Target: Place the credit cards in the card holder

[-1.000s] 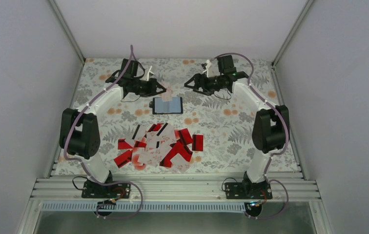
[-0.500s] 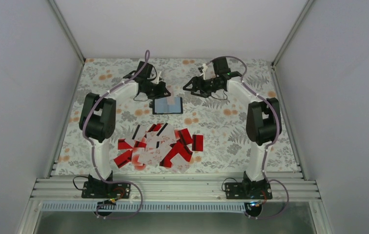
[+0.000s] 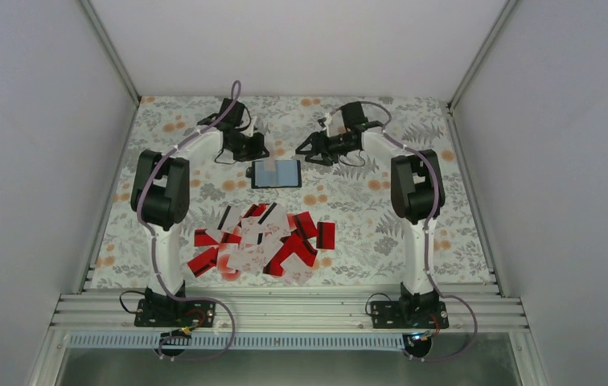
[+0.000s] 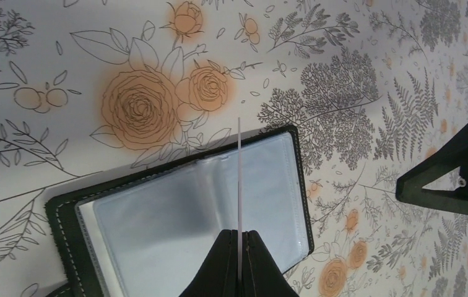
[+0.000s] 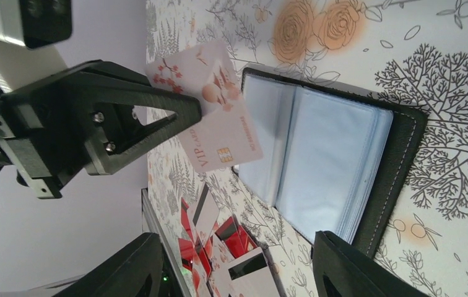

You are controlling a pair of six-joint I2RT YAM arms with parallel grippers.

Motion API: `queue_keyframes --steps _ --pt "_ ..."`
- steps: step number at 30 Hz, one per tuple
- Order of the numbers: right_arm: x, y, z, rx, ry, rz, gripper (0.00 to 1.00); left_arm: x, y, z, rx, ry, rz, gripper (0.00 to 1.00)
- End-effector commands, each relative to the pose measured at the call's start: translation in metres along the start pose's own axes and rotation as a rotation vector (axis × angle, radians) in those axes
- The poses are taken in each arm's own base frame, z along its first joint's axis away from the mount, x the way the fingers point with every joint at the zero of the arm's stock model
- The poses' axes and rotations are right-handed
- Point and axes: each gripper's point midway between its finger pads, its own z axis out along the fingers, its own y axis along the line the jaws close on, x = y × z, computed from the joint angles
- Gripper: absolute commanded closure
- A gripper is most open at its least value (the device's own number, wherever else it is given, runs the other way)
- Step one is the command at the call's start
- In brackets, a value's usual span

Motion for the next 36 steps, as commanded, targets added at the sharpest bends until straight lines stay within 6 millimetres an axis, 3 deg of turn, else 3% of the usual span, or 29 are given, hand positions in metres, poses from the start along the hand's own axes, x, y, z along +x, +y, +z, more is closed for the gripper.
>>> queue_keyframes --steps 1,15,36 --pt "0.0 0.004 0.012 -0.048 0.03 -0.002 0.39 0.004 0.006 0.001 -0.021 0.007 0.03 0.98" --pt "0.007 -0.016 0.029 -0.059 0.062 0.029 0.51 0.018 0.008 0.013 0.068 0.035 -0.005 0.98" --pt "0.02 -0.045 0.046 -0.047 0.093 0.066 0.56 0.024 0.012 0.027 0.106 0.071 -0.06 0.98"
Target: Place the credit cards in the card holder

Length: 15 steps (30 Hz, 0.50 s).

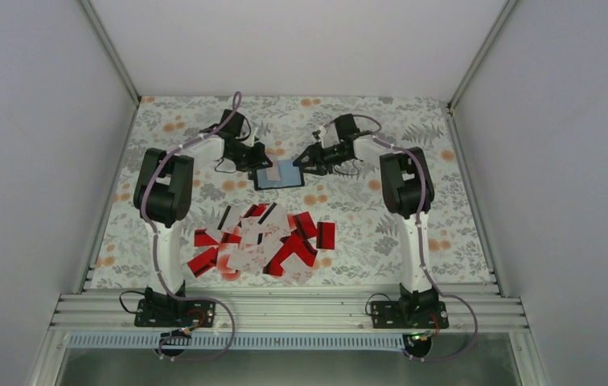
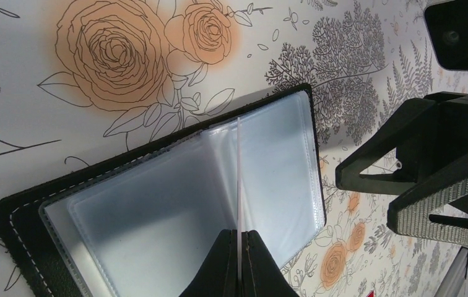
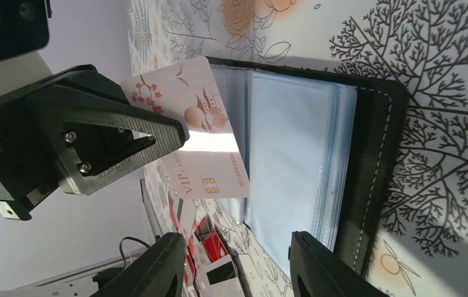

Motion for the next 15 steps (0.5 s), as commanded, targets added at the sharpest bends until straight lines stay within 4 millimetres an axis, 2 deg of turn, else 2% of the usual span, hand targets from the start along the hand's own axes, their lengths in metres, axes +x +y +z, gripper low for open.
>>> queue_keyframes --steps 1,6,15 --pt "0.006 -0.01 0.011 -0.01 0.023 0.0 0.57 -0.002 0.003 0.004 0.019 0.005 -0.015 0.98" --pt "0.011 -0.018 0.014 -0.002 0.036 0.017 0.62 0.0 0.004 0.006 0.02 0.008 -0.022 0.98" --pt "0.016 -0.027 0.017 0.005 0.049 0.023 0.64 0.003 0.002 0.012 0.063 0.022 -0.06 0.98"
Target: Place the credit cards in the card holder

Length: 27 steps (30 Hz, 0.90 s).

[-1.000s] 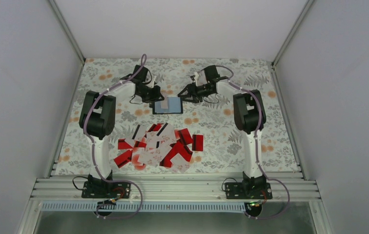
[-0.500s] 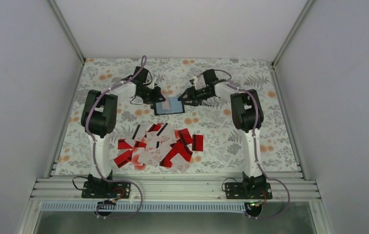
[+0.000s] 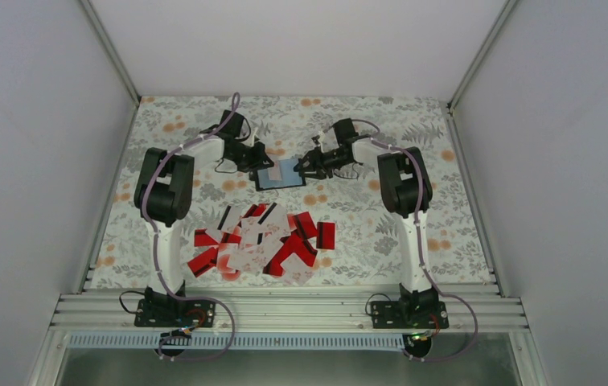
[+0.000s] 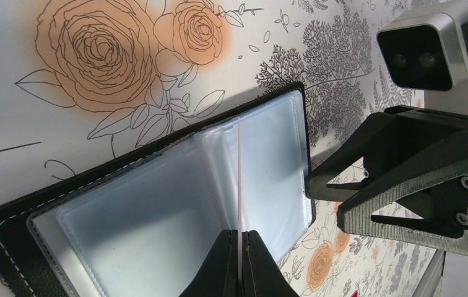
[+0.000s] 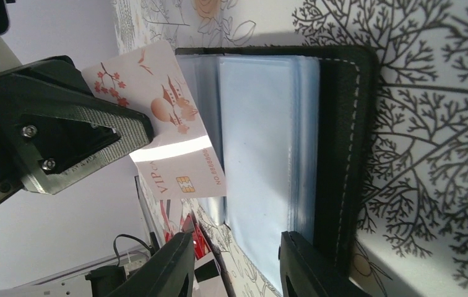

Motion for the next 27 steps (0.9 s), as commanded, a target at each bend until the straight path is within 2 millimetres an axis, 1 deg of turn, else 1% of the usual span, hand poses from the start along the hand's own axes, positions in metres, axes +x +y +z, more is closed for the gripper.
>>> queue_keyframes --steps 1,9,19,27 --pt "0.009 -0.014 0.01 0.001 0.031 0.005 0.65 0.004 0.006 0.009 0.02 0.02 -0.028 0.98" --pt "0.012 -0.022 0.009 0.034 0.035 0.0 0.66 0.0 0.006 0.003 0.018 0.009 -0.048 0.98" --pt "0.015 -0.033 0.009 0.055 0.04 0.021 0.68 0.002 0.008 0.004 0.028 0.034 -0.084 0.98" --pt "0.014 -0.034 0.007 0.059 0.036 0.018 0.68 0.002 0.011 0.002 0.079 0.049 -0.14 0.98"
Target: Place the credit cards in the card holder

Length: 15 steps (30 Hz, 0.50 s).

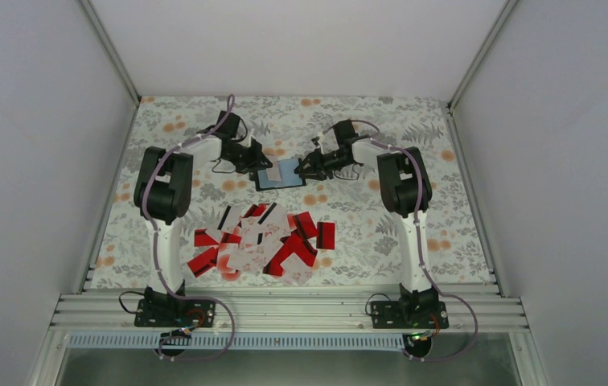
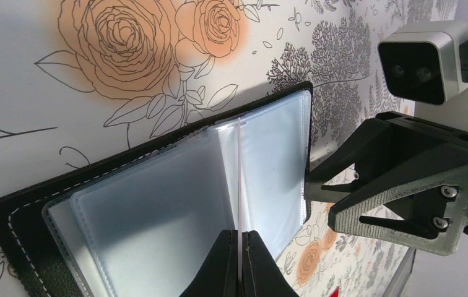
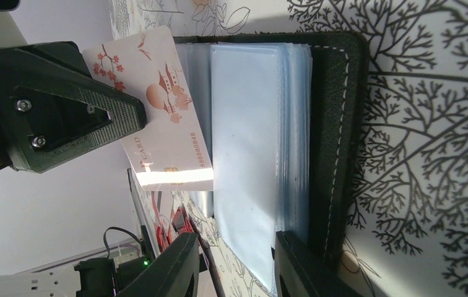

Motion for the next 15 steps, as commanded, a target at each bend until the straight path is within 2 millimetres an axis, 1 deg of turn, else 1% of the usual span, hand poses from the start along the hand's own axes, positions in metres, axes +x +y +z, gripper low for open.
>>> queue_keyframes --steps 1,6,13,15 --pt "0.0094 -0.0259 0.0059 0.052 0.021 0.049 0.68 0.0002 0.0058 0.0034 0.057 0.024 -0.066 0.98" --pt "0.0094 -0.0274 0.0066 0.053 0.022 0.054 0.68 0.0001 0.0099 0.0055 0.095 0.036 -0.087 0.98" --pt "0.0099 -0.0281 0.0069 0.054 0.023 0.057 0.68 0.0041 0.0044 0.0095 0.166 0.054 -0.119 0.98" --pt "0.0094 -0.0284 0.0068 0.055 0.022 0.058 0.69 0.0056 0.0059 0.0108 0.169 0.06 -0.134 0.98"
